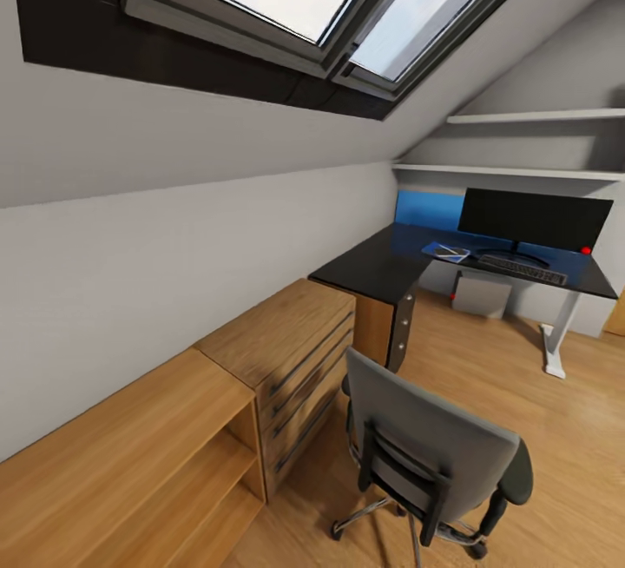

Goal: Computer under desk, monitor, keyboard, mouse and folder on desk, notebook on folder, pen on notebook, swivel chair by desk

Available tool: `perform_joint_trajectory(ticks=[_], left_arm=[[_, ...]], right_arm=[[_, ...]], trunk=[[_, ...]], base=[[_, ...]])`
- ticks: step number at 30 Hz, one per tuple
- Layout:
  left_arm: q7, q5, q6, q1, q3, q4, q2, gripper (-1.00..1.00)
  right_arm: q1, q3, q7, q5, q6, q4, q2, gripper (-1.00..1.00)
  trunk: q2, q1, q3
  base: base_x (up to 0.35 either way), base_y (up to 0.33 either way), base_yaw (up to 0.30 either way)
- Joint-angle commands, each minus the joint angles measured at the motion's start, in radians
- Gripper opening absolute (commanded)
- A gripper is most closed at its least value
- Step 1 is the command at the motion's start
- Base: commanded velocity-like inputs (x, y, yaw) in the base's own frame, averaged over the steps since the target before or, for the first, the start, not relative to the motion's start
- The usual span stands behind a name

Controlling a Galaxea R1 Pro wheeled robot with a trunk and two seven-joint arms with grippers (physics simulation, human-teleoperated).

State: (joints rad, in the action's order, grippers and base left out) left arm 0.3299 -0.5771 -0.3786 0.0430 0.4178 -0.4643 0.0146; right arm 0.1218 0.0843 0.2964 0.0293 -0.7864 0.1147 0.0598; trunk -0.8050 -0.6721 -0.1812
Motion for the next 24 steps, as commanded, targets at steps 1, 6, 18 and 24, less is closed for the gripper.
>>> perform_joint_trajectory(ticks=[1,6,18,24], left_arm=[[0.008,-0.009,-0.004,0.0,0.008,-0.002,-0.001,1.0],[0.007,-0.009,-0.003,0.0,0.008,-0.002,-0.001,1.0],[0.006,-0.009,-0.002,0.0,0.008,-0.002,-0.001,1.0],[0.006,-0.01,-0.002,0.0,0.007,-0.002,-0.001,1.0]], right_arm=[[0.001,0.008,0.01,0.003,-0.001,-0.001,0.0,1.0],[0.001,0.008,0.01,0.003,-0.001,-0.001,0.0,1.0],[0.001,0.008,0.01,0.003,-0.001,0.0,0.0,1.0],[0.001,0.008,0.011,0.003,-0.002,-0.001,0.0,1.0]], trunk=[[-0.001,0.0,-0.001],[-0.001,0.0,-0.001],[-0.001,0.0,-0.001],[-0.001,0.0,-0.001]], base=[[0.0,0.031,-0.287],[0.057,0.101,-0.287],[0.112,0.109,-0.287],[0.01,0.008,-0.287]])
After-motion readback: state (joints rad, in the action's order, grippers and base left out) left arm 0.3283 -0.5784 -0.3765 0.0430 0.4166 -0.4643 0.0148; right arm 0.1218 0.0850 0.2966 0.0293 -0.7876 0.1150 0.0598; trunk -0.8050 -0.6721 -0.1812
